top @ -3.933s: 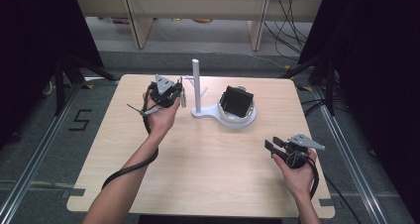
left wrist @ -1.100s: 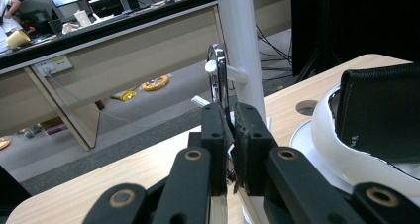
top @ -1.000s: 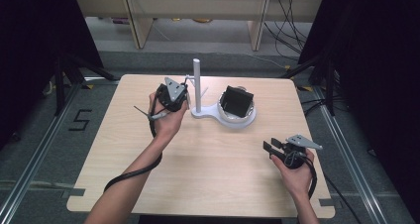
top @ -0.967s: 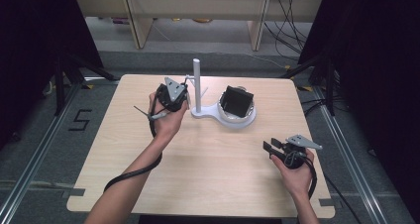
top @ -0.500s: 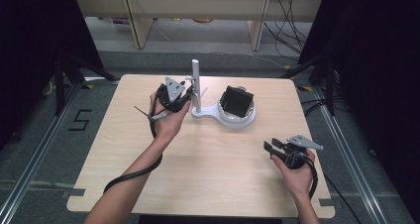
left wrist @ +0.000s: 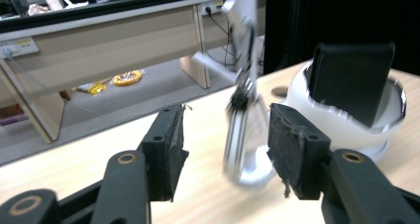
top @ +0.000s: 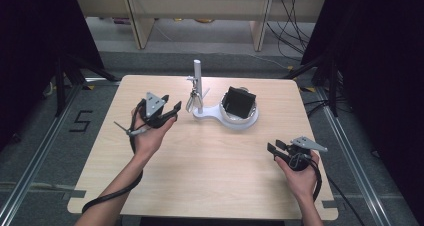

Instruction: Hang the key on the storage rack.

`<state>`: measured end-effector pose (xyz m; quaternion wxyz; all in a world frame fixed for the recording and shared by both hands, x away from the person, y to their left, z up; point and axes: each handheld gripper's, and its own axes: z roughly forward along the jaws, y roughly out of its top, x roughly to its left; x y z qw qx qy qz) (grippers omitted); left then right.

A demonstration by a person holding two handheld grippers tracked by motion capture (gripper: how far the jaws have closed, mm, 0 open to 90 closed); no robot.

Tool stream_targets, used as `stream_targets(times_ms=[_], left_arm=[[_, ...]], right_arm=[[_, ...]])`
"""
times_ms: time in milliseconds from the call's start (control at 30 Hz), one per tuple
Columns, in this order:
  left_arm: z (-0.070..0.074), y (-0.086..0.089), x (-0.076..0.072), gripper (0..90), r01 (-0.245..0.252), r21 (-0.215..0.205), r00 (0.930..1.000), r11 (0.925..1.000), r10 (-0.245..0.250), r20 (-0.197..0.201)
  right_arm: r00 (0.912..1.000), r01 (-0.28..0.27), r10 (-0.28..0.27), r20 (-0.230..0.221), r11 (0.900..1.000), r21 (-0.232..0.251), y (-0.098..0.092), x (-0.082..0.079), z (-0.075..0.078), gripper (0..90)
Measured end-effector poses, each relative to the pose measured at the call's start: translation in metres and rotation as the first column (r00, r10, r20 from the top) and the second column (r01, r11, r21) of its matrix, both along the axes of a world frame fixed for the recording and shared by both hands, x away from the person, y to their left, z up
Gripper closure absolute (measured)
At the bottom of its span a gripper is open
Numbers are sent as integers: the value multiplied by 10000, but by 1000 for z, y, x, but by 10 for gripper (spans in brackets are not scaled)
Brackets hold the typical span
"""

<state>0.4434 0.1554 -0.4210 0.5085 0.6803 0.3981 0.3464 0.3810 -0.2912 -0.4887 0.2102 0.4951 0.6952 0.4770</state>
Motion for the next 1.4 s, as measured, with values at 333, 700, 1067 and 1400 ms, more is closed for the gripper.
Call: stream_targets(times_ms=[333, 700, 1067, 1400], left_arm=[[-30, 44, -31, 442, -428, -20, 9987, 9991, 427, -288], [-80, 74, -65, 410, -859, -421, 9938, 9954, 826, -738], [-102, 85, -78, 393, -1096, -1158, 9913, 9872, 1000, -861], [-102, 82, -77, 353, -1048, -1425, 9921, 9842, 934, -843]], right_arm=[[10000, 42, -40, 68, 9998, -219, 1, 1, -1, 581], [9989, 215, -207, -416, 9996, 200, 3, -3, -2, 579], [9998, -145, 142, -171, 9997, -183, 1, -1, -6, 575], [9994, -145, 138, -308, 9996, -222, -1, -1, -8, 570]])
